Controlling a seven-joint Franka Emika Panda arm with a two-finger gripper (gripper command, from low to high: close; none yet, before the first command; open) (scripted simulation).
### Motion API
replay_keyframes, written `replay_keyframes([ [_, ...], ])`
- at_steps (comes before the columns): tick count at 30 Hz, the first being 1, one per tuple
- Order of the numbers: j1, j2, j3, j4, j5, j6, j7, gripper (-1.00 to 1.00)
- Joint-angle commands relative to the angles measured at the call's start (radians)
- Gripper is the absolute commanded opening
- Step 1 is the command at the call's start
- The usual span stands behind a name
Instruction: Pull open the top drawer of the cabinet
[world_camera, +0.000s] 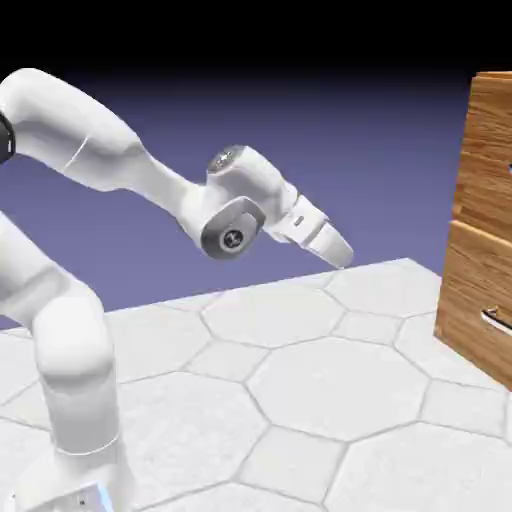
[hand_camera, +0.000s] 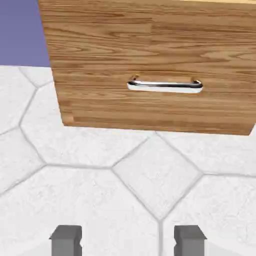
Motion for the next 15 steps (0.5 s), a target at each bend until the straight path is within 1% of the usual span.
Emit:
replay_keyframes([
  [1,0.003,0.019,-0.006,0.027,0.044,-0.001,-0.014,0.0],
  [15,0.048,0.281,-0.085,0.405,0.652,-0.019,-0.21,0.0],
])
